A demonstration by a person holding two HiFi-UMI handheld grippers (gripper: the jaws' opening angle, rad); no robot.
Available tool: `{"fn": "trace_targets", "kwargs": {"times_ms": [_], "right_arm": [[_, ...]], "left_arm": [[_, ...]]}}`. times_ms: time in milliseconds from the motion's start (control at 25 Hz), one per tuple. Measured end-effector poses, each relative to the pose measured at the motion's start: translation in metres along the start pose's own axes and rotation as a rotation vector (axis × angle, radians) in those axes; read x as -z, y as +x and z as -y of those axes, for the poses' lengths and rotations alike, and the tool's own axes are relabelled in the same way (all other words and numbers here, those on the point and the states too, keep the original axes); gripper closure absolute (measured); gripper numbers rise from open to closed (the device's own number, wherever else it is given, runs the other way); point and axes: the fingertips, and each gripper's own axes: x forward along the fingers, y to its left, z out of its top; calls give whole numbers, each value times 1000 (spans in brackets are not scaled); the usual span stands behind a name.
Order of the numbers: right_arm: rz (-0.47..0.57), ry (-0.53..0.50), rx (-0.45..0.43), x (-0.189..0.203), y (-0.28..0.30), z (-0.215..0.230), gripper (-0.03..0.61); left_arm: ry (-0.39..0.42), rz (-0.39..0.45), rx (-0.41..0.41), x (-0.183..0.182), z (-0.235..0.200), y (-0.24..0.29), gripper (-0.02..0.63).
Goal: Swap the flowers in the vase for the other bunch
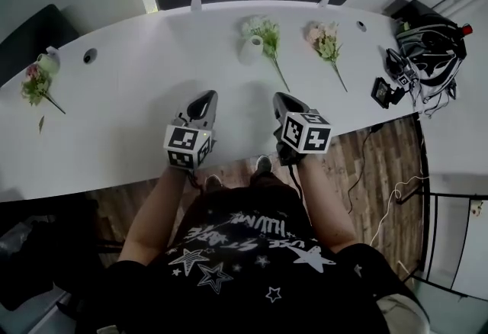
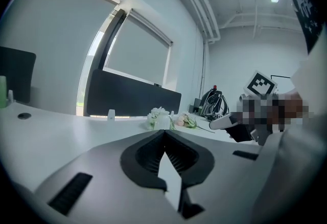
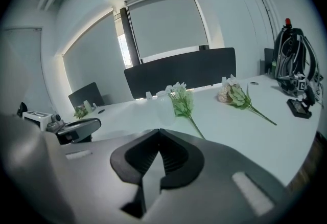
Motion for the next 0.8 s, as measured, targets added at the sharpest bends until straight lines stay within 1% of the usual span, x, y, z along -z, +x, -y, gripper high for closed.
{"fn": "trace_targets", "kwargs": {"times_ms": [200, 400, 560, 800], "right_arm": [[8, -15, -37, -4, 9, -5, 575], [-1, -59, -100, -8, 20, 2, 575], [-9, -83, -145, -17, 28, 26, 575], [-15, -130, -171, -40, 36, 85, 575]], "left_arm": [[38, 0, -9, 1, 4, 1, 606], [31, -16, -80, 2, 4, 11, 606], [15, -13, -144, 1, 16, 31, 606], [-9, -8, -227, -2, 47, 76, 606]]}}
